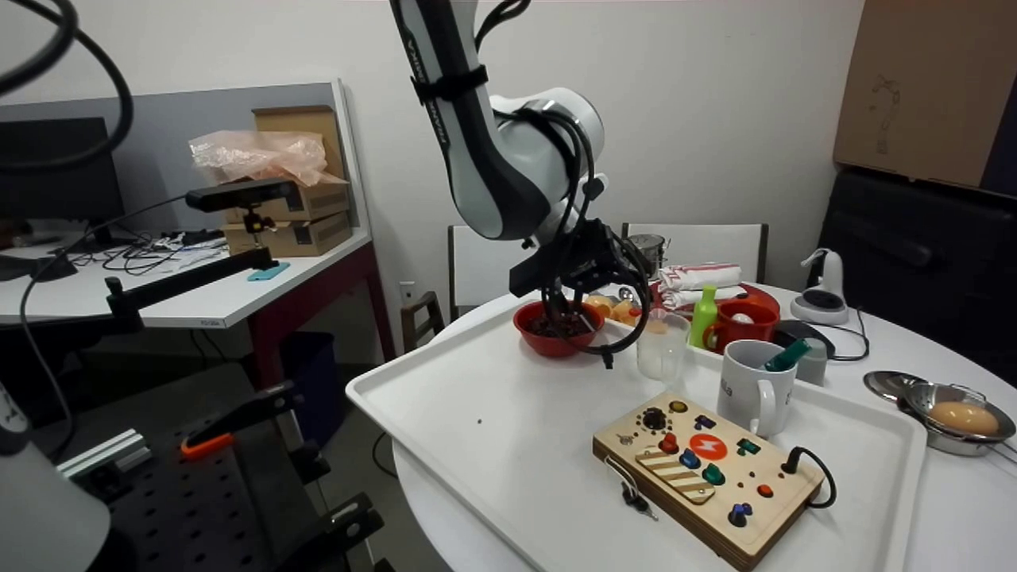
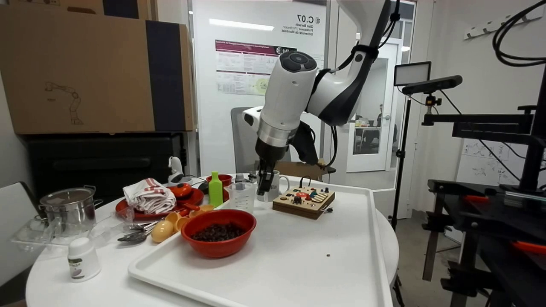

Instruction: Pour the contents in the clear jug into the red bowl on the table.

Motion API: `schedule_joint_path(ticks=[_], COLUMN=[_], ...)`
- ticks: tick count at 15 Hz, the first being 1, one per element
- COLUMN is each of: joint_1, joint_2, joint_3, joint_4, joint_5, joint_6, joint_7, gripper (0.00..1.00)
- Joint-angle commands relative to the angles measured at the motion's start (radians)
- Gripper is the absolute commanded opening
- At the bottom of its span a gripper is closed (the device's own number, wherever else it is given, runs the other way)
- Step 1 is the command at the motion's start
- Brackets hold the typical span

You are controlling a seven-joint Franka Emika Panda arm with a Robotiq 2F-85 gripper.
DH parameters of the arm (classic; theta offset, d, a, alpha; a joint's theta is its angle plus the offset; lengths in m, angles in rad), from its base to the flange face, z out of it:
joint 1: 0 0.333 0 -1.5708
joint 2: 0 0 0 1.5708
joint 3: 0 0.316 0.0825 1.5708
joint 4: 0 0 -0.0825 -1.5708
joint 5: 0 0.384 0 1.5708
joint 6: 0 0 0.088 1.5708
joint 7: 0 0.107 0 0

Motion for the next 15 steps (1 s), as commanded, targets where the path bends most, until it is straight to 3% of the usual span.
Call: schedule_joint_path(ticks=[1, 5, 8, 9, 15], joint_1=[-0.037, -0.064, -0.037, -0.045, -0.041], joint_2=[-0.062, -0.068, -0.07, -0.054, -0.057], joint_3=[0.017, 0.041, 0.045, 0.036, 0.043], joint_4=[-0.05, -0.029, -0.006, -0.009, -0.003], joint_5=[-0.057, -0.093, -0.134, -0.088, -0.108], joint_6=[0.142, 0.289, 0.186, 0.229, 0.198], joint_7=[0.043, 0.153, 0.275, 0.186, 0.24], gripper=[1.0, 1.0, 1.0, 1.0, 1.0])
